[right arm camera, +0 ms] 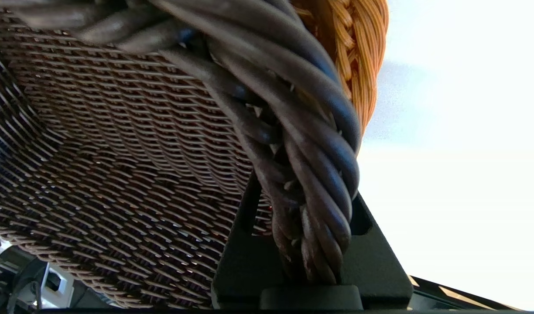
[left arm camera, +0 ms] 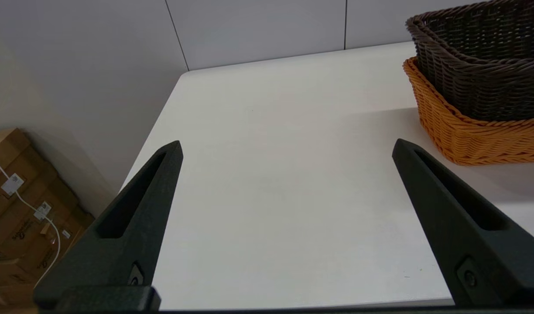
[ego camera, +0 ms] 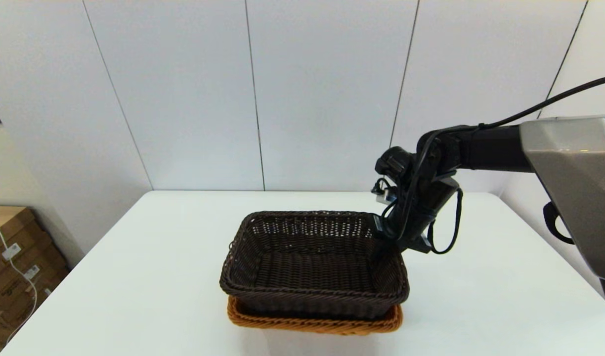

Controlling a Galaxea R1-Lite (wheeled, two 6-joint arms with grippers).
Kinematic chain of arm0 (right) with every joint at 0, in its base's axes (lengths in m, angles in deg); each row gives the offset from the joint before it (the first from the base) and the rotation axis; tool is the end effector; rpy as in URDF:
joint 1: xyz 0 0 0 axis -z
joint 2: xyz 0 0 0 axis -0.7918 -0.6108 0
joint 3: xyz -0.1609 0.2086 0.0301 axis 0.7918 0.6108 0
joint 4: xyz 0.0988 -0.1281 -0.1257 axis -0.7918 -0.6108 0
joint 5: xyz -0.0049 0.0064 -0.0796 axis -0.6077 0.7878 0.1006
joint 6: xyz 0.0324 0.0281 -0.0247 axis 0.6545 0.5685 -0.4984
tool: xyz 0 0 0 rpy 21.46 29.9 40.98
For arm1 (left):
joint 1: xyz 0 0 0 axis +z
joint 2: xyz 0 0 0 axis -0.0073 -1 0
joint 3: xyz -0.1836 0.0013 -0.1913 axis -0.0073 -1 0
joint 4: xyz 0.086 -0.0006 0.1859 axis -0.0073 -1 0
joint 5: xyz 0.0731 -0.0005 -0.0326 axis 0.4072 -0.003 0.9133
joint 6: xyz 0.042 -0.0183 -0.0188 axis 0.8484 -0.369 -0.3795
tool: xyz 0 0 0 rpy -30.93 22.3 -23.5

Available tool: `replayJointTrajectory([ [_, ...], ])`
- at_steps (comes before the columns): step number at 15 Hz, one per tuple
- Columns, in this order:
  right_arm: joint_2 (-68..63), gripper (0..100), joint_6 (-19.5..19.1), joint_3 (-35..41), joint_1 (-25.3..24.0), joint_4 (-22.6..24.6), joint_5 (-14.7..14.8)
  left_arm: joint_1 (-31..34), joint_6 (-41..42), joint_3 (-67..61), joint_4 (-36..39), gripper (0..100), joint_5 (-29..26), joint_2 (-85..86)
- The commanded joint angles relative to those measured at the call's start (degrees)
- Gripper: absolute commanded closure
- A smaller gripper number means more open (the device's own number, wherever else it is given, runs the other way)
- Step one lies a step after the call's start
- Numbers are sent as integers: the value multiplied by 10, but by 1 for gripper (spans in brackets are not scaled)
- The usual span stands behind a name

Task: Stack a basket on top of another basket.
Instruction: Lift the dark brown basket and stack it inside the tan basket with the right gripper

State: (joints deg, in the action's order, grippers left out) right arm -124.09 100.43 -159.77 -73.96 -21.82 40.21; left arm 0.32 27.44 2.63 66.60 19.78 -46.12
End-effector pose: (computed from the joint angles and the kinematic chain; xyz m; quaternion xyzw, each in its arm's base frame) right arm 0.3612 0.1610 0.0682 0.1438 0.6978 0.1170 0.6919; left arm 0.0547 -0.0014 0.0733 0.0496 0.0073 -0.0142 0.9986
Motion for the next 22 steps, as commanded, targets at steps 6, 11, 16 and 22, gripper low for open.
replayJointTrajectory([
  [6, -4, 100, -11, 17, 2, -1, -1, 0, 0, -3, 0, 0, 0, 0],
  [11, 13, 0, -11, 19, 2, -1, 13, 0, 0, -3, 0, 0, 0, 0],
  [16, 61, 0, -11, 17, -3, -4, 12, 0, 0, -3, 0, 0, 0, 0],
  [22, 98, 0, -14, 25, 6, -1, 15, 0, -1, -3, 0, 0, 0, 0],
])
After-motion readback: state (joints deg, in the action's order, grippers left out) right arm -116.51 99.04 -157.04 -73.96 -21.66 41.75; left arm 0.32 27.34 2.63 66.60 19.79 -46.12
